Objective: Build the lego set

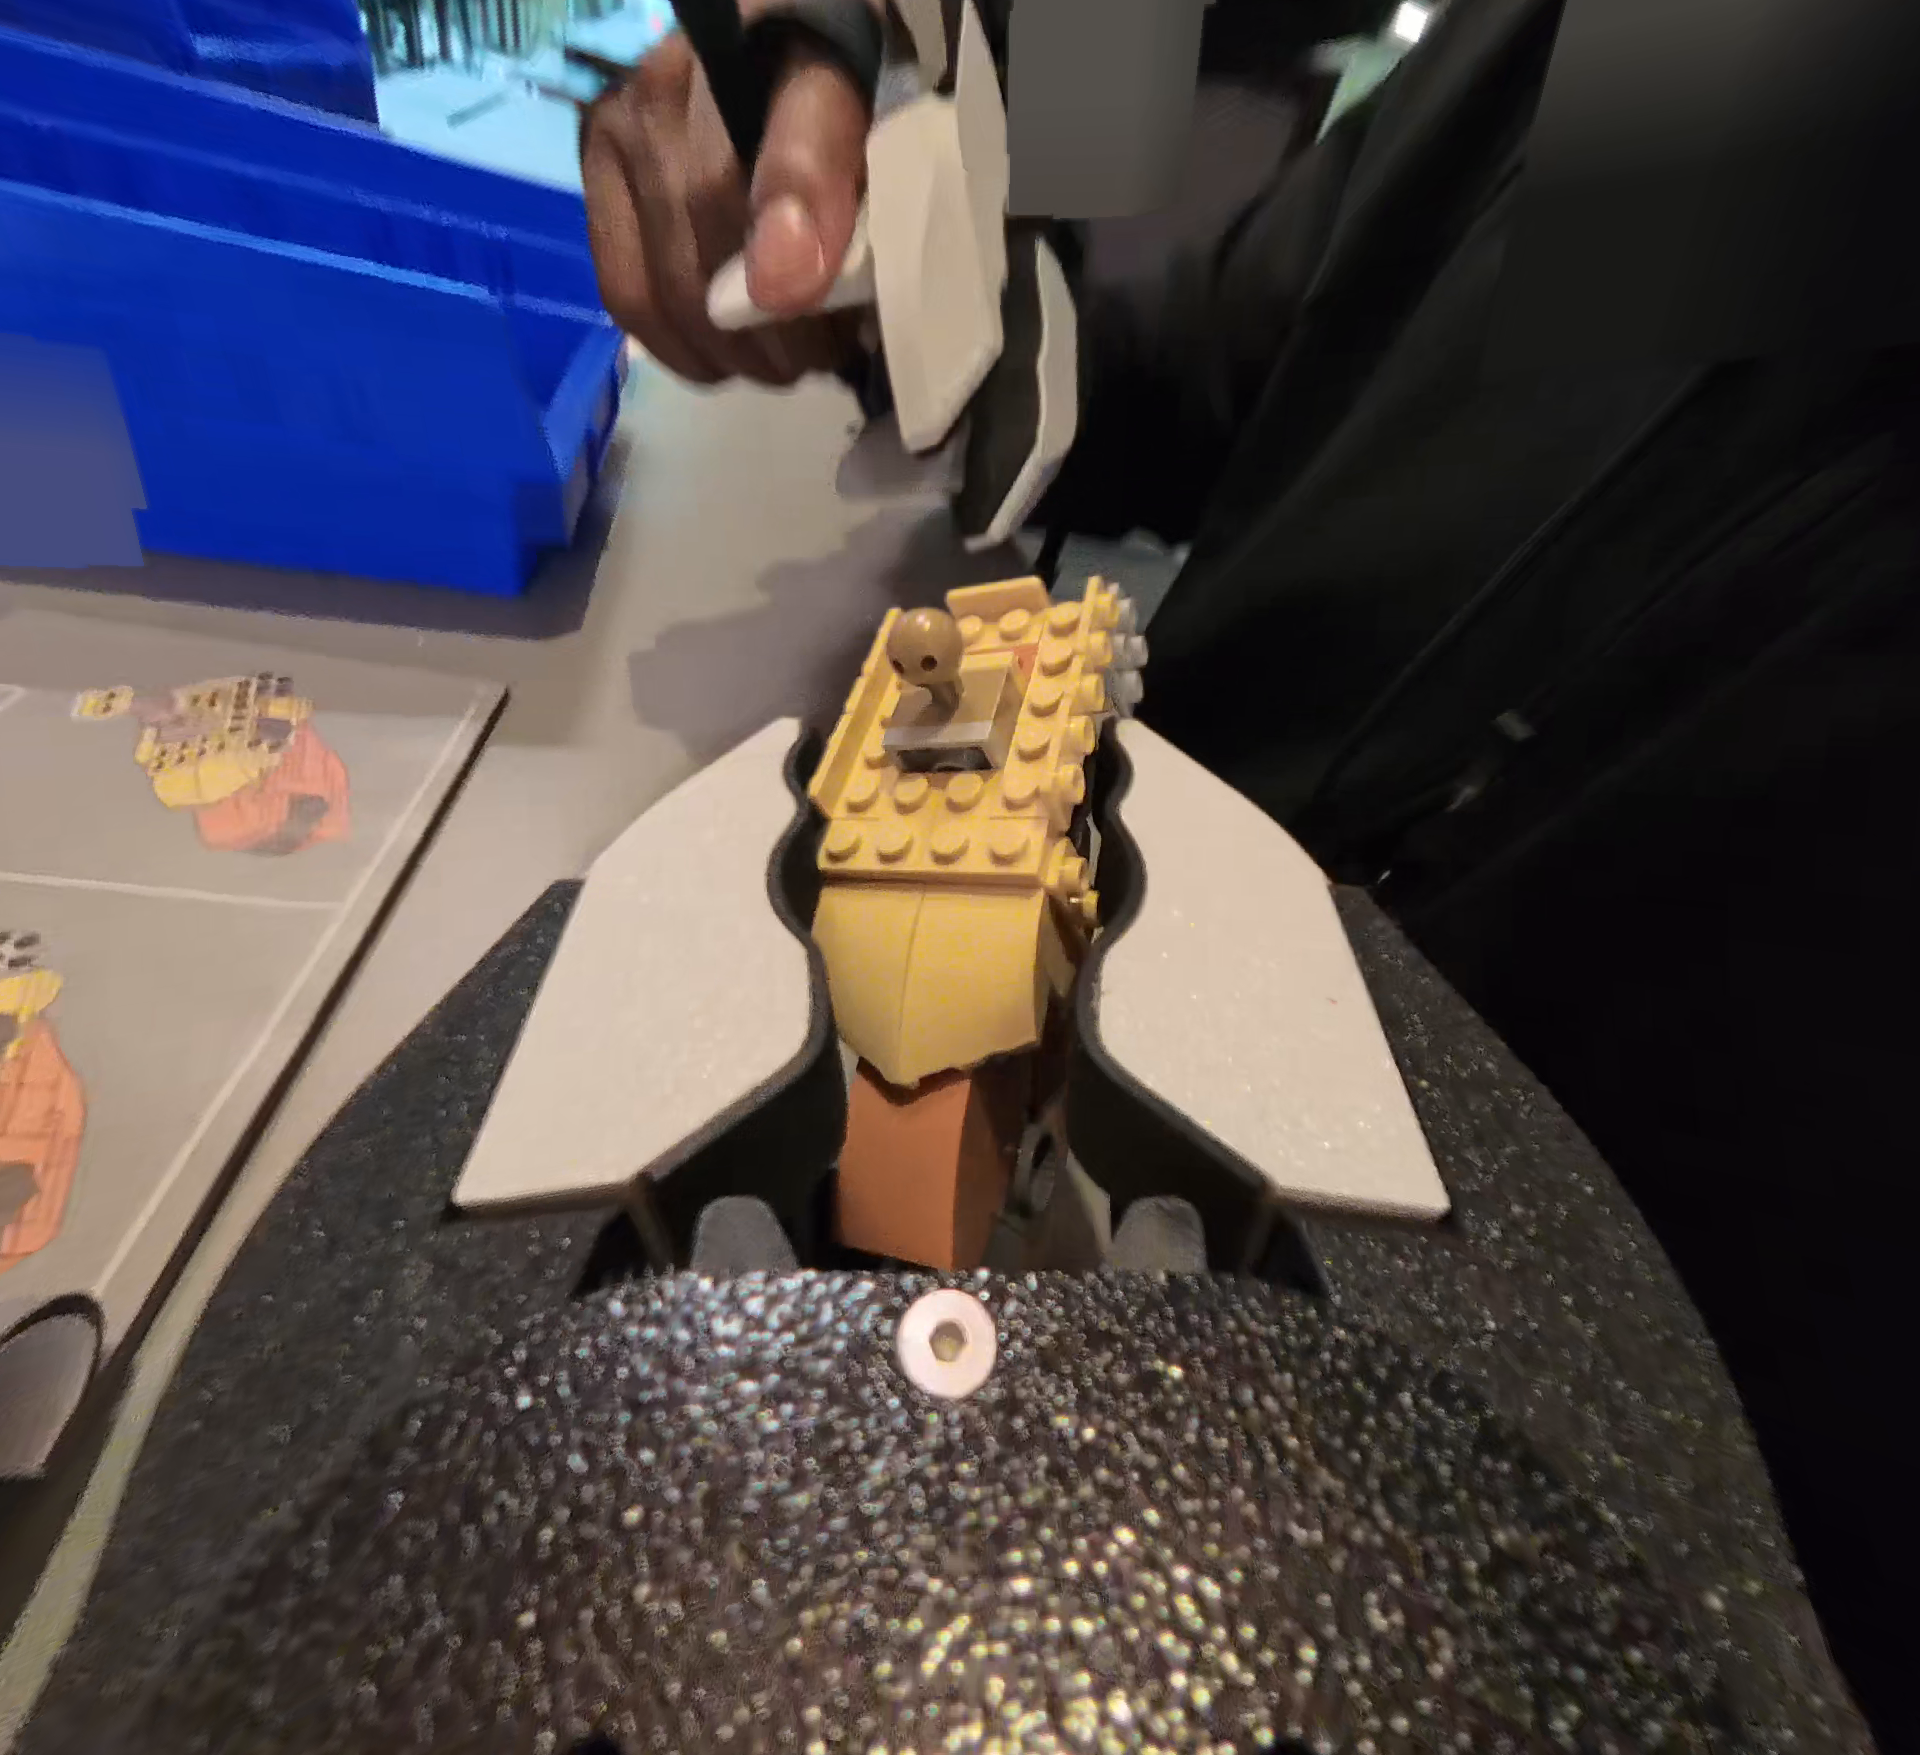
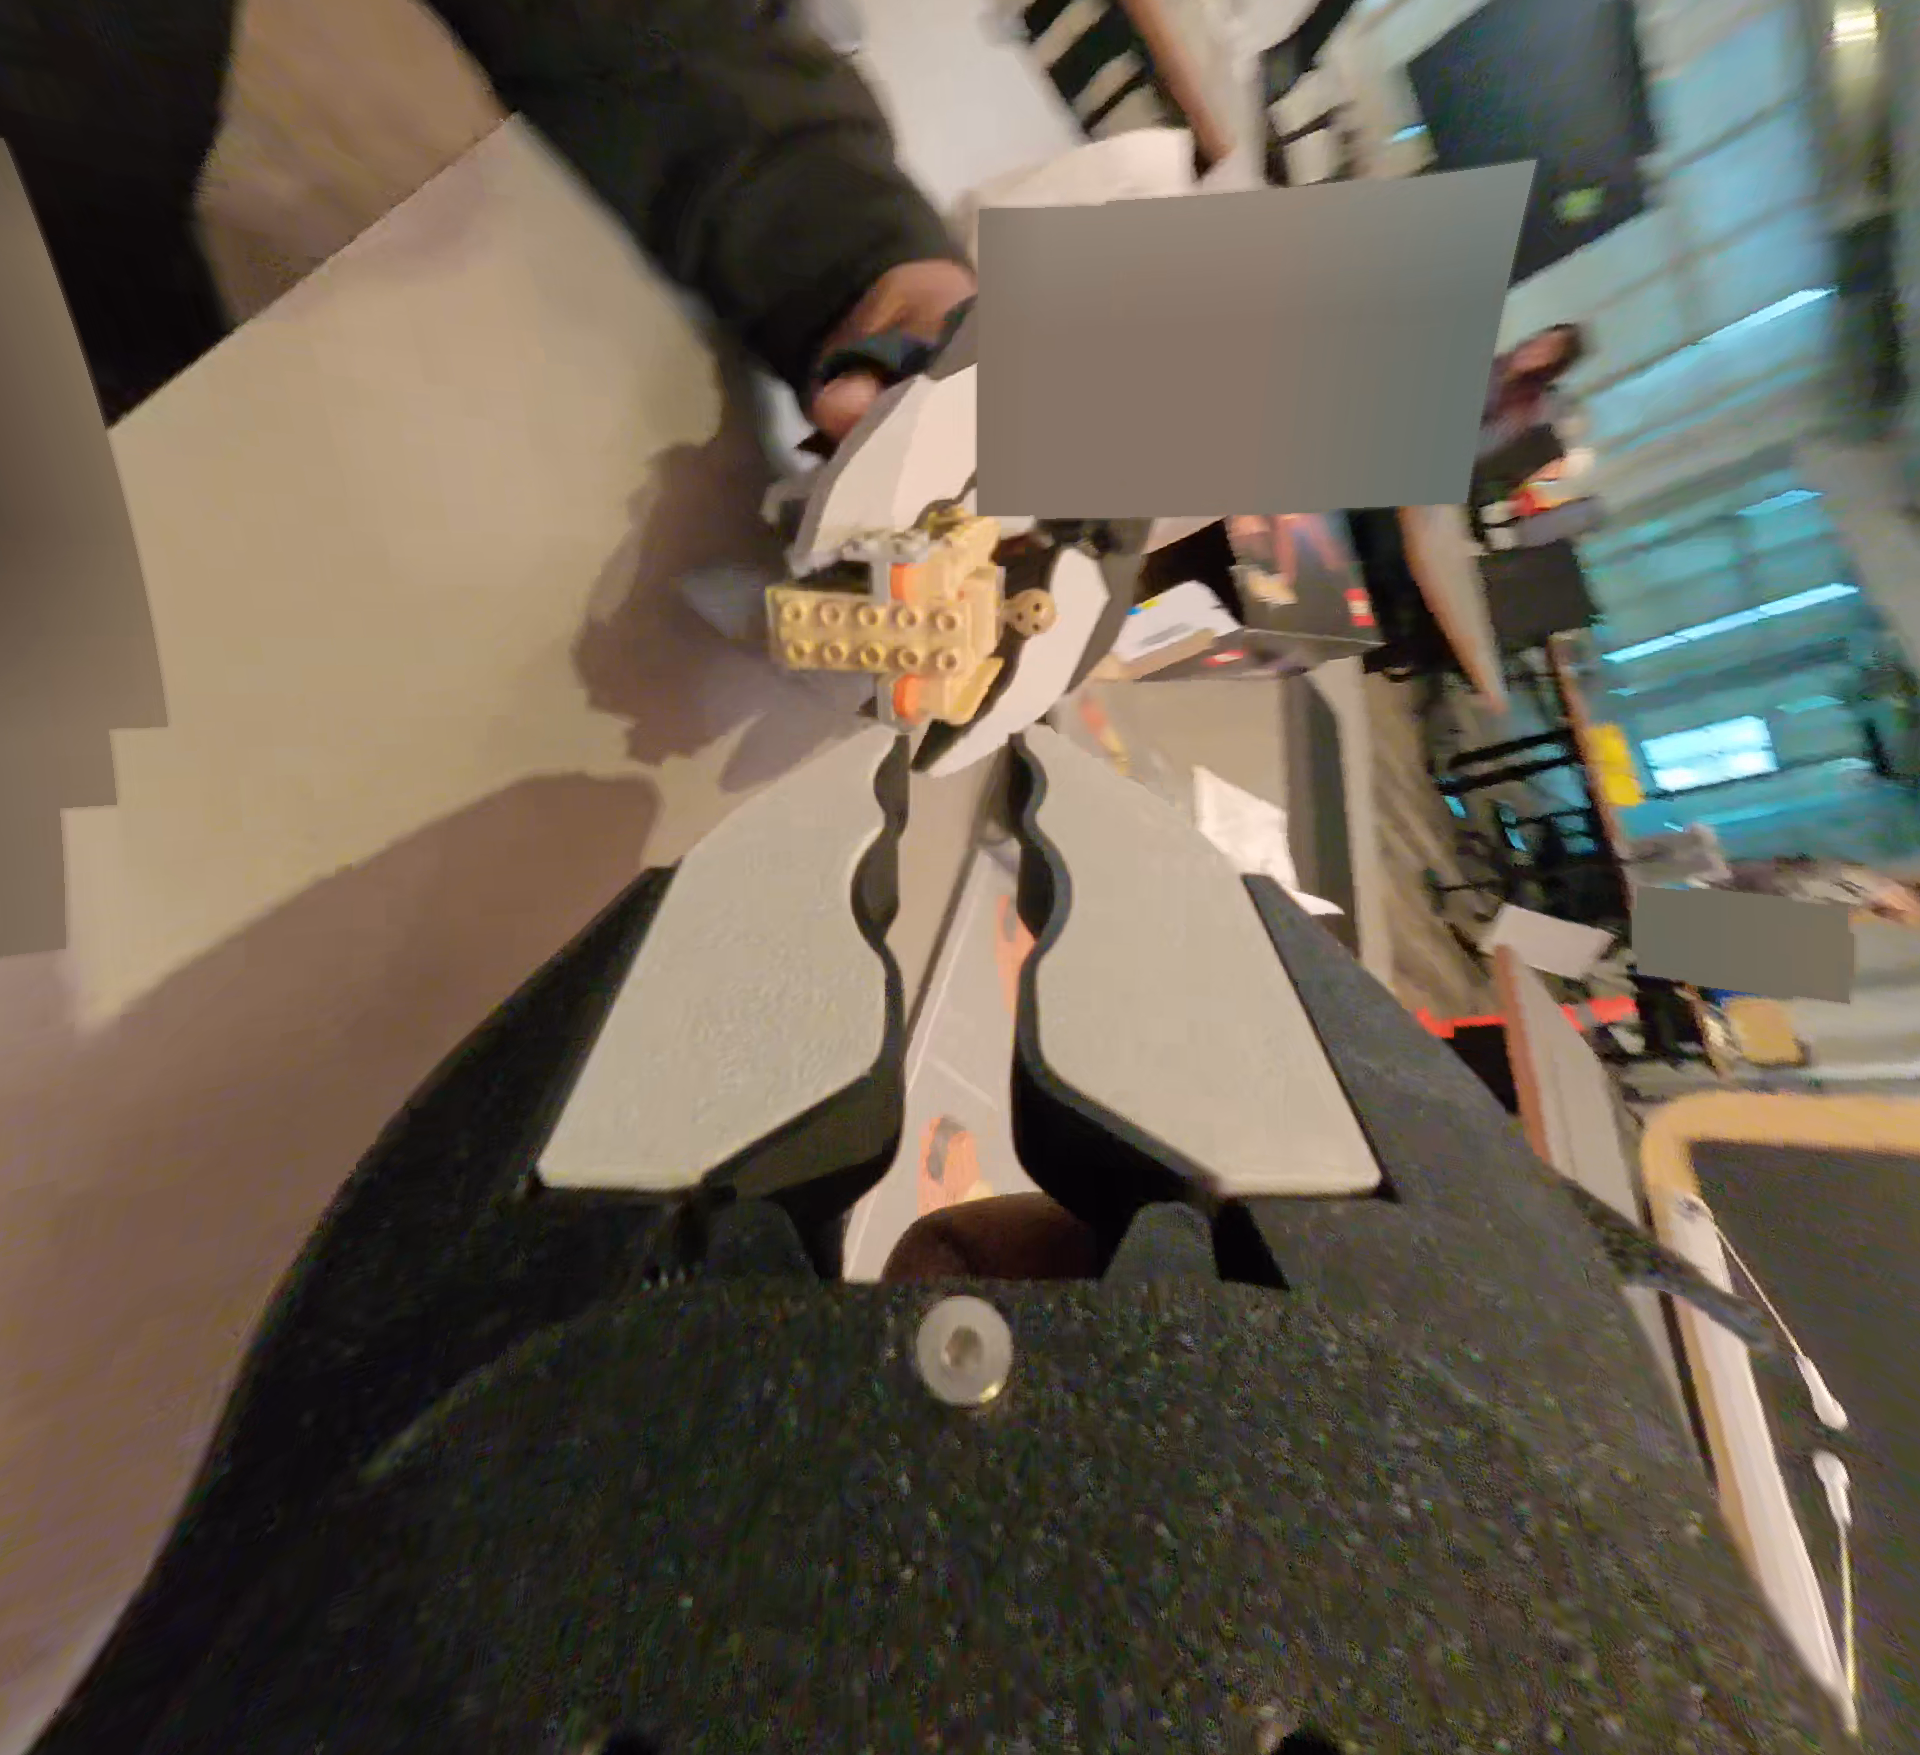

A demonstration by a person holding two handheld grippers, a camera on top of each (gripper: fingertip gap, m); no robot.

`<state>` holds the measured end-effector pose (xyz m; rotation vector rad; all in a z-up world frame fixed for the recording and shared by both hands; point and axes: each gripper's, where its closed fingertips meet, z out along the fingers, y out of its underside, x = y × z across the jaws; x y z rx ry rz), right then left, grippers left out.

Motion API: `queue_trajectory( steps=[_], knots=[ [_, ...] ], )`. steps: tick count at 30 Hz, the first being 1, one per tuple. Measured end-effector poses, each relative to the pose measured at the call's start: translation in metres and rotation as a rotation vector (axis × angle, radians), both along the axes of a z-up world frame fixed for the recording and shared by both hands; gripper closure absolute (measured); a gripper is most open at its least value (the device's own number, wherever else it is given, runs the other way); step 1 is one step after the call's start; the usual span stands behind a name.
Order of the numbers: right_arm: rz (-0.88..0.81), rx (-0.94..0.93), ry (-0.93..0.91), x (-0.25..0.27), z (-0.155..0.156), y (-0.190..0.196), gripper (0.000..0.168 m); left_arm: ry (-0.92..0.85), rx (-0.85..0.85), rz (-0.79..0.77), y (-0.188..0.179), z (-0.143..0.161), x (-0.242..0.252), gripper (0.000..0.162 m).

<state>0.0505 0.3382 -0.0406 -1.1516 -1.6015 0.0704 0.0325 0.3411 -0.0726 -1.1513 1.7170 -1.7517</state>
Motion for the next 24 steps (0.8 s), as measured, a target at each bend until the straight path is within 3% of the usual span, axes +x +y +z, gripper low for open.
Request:
queue_trajectory(
  steps=[8, 14, 24],
  knots=[
    [-0.087, 0.035, 0.119, -0.019, 0.01, 0.002, 0.144, -0.152, -0.214, -0.071, -0.003, 0.031, -0.003, 0.112],
    [-0.085, 0.029, 0.177, -0.021, 0.021, -0.002, 0.129, -0.149, -0.229, -0.059, -0.002, 0.03, 0.0, 0.112],
    [-0.081, 0.075, 0.063, -0.03, 0.0, 0.0, 0.116, -0.101, -0.211, -0.042, -0.003, 0.024, 0.005, 0.112]
  ],
)
